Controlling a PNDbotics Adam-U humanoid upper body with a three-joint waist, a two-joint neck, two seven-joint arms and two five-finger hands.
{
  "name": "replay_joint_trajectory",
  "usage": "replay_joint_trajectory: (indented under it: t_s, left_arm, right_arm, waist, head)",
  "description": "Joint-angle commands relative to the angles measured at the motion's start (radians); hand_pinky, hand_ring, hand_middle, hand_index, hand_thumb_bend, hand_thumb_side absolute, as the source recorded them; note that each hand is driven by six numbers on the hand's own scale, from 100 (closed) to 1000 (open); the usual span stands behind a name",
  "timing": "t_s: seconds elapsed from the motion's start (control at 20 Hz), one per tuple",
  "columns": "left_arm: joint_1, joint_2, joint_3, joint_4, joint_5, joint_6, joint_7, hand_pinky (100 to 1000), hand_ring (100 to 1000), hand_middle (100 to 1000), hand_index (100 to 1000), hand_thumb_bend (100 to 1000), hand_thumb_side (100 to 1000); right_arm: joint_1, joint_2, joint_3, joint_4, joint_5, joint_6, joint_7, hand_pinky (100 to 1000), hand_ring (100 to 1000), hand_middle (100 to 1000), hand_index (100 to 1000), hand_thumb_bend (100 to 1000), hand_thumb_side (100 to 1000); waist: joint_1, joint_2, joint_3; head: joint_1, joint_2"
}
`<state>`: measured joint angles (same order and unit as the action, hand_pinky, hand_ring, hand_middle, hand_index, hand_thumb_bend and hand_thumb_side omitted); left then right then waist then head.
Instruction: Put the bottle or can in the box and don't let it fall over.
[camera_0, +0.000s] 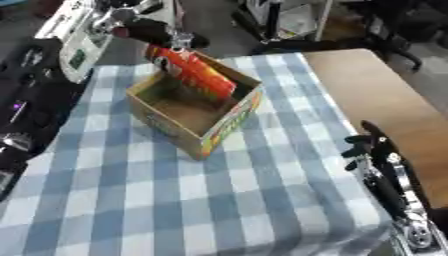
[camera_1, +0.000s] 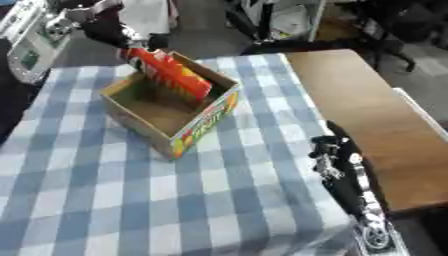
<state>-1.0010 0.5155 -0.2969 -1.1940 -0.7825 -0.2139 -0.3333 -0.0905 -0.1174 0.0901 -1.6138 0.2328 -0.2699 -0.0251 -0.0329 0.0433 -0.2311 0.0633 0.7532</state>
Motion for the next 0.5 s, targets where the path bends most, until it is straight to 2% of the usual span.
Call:
replay_joint_trajectory:
  t_s: [0.05,0.15,0.3,0.5]
  left_arm:
    - [0.024,0.098,0.035,-0.115,0.116,0.028,0.004,855,852,860,971,597,972]
    - [0.082,0.156,0.056,-0.216,0.208,0.061,0.013,827,822,838,963,562,961]
    - [0.213,0.241,0.112,-0.377,0.348,0.124,0.043,774,778,807,956,507,951]
    - [0.422,0.283,0.21,-0.584,0.517,0.189,0.121,695,720,767,950,455,943]
  right_arm:
    - [-0.008,-0.007,-0.013,-0.015,0.002,0.001,-0.009,464,604,686,948,100,727]
    - [-0.008,-0.008,-0.016,-0.015,0.004,0.001,-0.013,464,604,685,948,100,728]
    - [-0.007,-0.009,-0.02,-0.017,0.006,0.003,-0.019,464,603,685,948,100,728]
    - [-0.004,-0.009,-0.027,-0.019,0.008,0.005,-0.027,464,603,685,948,100,734]
  waist:
    - [0.0,-0.007,0.008]
    - [0.0,-0.006,0.016]
    - [-0.002,-0.003,0.033]
    - [-0.005,0.0,0.056]
  head:
    - [-0.013,-0.015]
    - [-0.02,-0.016]
    - [-0.029,-0.02]
    - [-0.04,-0.025]
